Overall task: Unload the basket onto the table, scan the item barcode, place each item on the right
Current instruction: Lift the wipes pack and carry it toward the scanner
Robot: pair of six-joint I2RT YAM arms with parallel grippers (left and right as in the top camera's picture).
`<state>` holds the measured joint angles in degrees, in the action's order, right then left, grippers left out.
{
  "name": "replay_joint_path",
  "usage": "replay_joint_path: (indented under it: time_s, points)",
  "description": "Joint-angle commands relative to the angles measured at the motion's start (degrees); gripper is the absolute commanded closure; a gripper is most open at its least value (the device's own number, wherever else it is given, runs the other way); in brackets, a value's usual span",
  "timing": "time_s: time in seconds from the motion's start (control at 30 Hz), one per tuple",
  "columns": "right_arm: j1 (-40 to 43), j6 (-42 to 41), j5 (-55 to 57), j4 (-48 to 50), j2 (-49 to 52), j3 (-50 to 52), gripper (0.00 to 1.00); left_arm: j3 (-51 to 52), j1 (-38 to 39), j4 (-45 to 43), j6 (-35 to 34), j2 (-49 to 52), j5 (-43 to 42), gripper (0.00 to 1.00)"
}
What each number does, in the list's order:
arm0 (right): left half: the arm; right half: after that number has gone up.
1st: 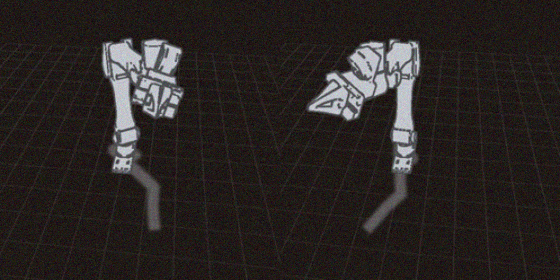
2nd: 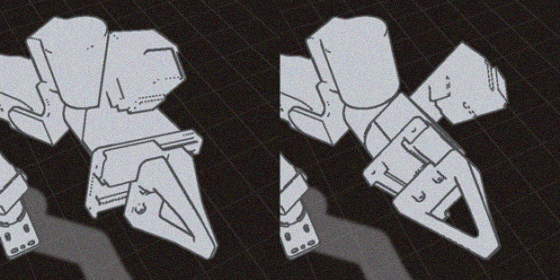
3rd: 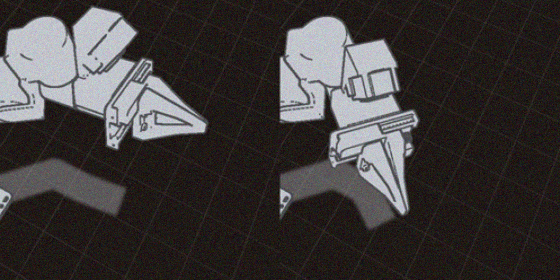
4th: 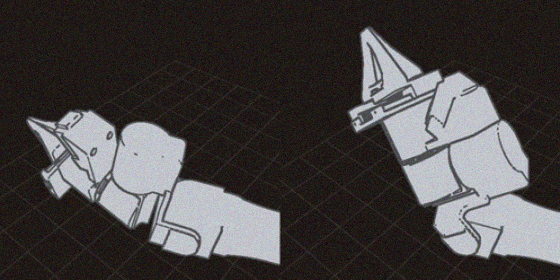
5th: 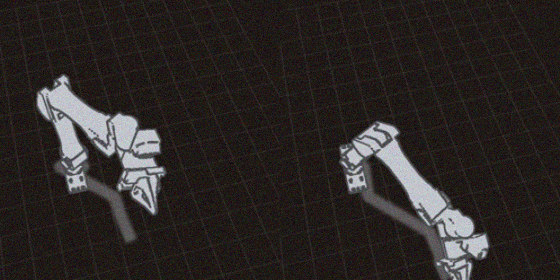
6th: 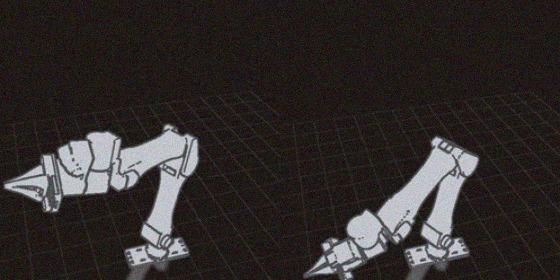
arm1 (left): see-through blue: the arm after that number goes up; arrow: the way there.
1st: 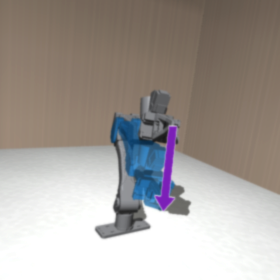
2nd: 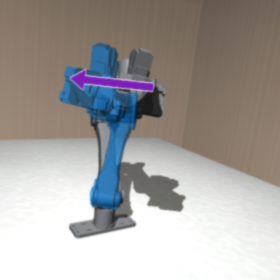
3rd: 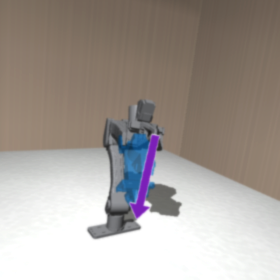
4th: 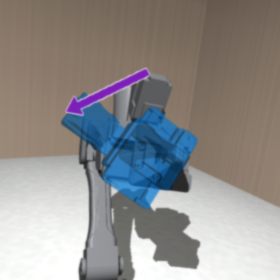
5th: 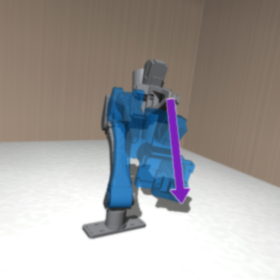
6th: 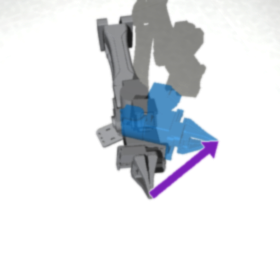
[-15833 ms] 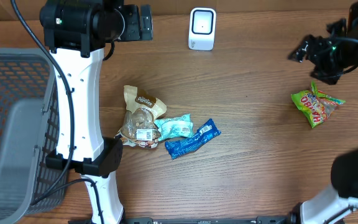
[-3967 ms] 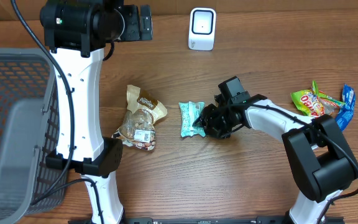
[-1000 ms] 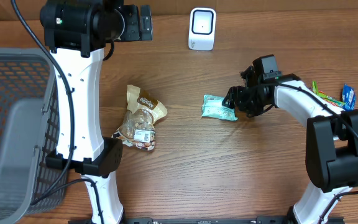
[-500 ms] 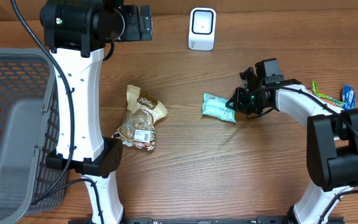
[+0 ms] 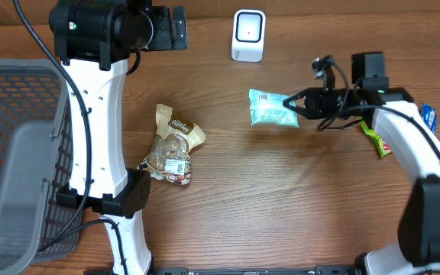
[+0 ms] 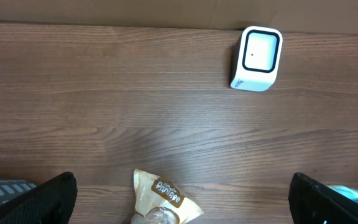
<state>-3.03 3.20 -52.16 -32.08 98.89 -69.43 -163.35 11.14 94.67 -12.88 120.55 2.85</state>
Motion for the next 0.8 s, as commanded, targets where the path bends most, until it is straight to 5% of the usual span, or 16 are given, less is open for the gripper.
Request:
replay_joint_path:
  time_s: [0.0,0.27,0.57,0.77]
  points:
    - [0.2,4.4,0.5,0.5,-8.2,-2.0,0.96,0.1,-0.2,-0.2,1.1,0.0,0.5,0.01]
    - [0.2,5.2,9.3,-1.3,-18.1,-2.0,0.96,0.1,-0.2,-0.2,1.1,0.0,0.5,0.0]
    - [0.0,5.9,9.9,-1.5,-18.3,-1.9,0.96,0.1,-0.2,-0.2,1.1,0.0,0.5,0.0]
    - [-2.5,6.1,20.0,-1.2,-17.8,-1.9,0.96,0.1,-0.2,-0.2,1.1,0.0,0.5,0.0]
